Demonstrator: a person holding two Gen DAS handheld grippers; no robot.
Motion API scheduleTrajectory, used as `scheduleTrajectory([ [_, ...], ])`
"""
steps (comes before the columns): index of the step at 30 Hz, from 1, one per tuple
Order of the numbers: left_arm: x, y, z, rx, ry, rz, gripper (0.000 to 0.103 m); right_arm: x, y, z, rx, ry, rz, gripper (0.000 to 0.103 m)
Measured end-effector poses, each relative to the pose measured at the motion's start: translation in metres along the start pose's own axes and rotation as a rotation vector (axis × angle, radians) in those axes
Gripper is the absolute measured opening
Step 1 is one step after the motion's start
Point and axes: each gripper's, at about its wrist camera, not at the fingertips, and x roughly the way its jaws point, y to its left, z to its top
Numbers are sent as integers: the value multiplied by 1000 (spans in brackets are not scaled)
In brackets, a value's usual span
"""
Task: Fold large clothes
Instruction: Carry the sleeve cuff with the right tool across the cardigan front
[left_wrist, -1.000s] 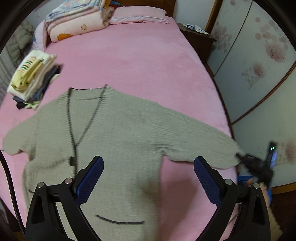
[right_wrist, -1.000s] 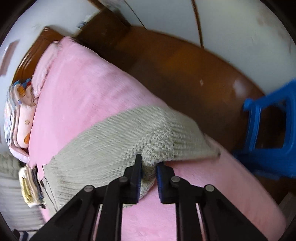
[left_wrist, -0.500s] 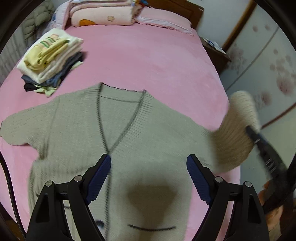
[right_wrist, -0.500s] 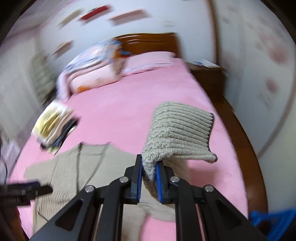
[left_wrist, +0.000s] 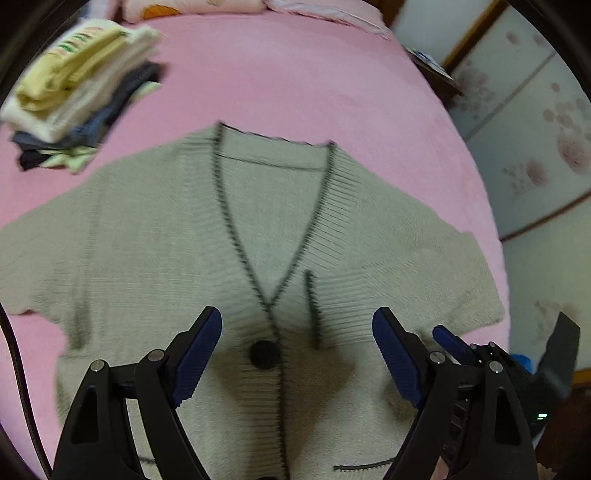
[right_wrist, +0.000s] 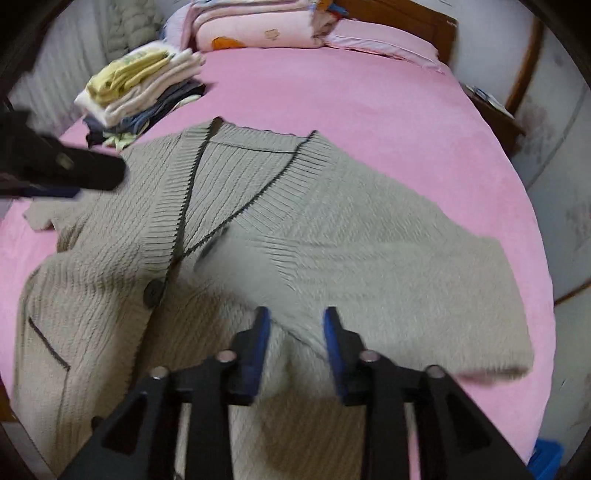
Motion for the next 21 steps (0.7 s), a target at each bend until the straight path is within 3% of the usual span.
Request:
scheduleTrajectory([
  [5,37,-12,-2,23,58,-103,83,-24,-32,-15,104,-6,4,37],
  [7,53,-13,-4,14,82,-139,73,-25,-39,-19,125,-2,-2,37],
  [9,70,-14,-8,8,115,-177,57,-27,-46,-25,140,5,-6,37],
  [10,79,-14,-10,3,131,-187,54,-27,-48,-26,146,7,-8,37],
  [21,135,-9,-27,-92,194,-162,52,-21,-75,-51,198,46,8,37],
])
